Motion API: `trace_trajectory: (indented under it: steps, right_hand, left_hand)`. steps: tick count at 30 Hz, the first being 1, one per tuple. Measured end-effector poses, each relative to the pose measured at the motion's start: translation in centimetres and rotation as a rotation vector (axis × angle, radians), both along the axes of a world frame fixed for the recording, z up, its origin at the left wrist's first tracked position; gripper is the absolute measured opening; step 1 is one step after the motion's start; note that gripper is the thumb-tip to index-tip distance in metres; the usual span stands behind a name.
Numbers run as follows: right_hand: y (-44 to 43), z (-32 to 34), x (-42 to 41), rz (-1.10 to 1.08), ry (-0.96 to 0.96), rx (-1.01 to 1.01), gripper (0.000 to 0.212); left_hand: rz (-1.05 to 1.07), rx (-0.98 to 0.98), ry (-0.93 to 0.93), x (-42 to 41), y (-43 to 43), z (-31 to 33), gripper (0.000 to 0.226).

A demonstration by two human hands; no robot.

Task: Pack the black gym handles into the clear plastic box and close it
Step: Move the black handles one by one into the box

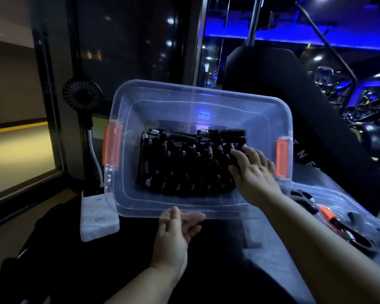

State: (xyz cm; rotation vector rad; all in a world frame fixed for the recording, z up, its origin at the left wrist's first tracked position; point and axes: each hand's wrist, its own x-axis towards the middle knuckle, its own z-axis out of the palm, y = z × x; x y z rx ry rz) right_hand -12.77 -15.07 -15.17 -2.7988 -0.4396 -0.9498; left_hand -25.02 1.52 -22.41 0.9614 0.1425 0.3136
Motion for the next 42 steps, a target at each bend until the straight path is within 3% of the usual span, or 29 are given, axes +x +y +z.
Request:
trace_trajectory:
  steps: [10, 16, 18, 23, 26, 31, 42]
  right_hand:
    - [-6.5, -1.5, -5.5, 0.291, -0.012, 0.139, 0.045]
    - [-10.0, -2.9, -6.4, 0.272, -0.072, 0.334, 0.024]
    - [-11.4, -3.3, -6.2, 0.187, -0.038, 0.362, 0.026]
    - [-15.7, -4.0, -5.5, -0.401, 0.256, 0.314, 0.037]
    - [-18.0, -4.5, -5.6, -0.600, 0.413, 0.240, 0.039]
    - [-19.6, -5.5, -5.7, -0.647, 0.561, 0.126, 0.050]
    - [-19.4, -5.7, -4.9, -0.742, 0.488, 0.034, 0.037]
  left_hand:
    - [0.037, 0.002, 0.010, -0.1, -0.7, 0.1, 0.029]
    - [0.035, 0.019, -0.009, -0.3, -0.9, 0.4, 0.034]
    - [0.033, 0.021, -0.012, -0.4, -1.1, 0.4, 0.035]
    - [0.031, 0.018, -0.010, -0.4, -1.2, 0.4, 0.037]
    - [0.033, 0.017, -0.008, -0.4, -1.2, 0.3, 0.036]
    - [0.040, 0.012, -0.007, -0.3, -1.4, 0.3, 0.036]
    - [0.038, -0.002, 0.004, 0.0, -1.3, 0.0, 0.031]
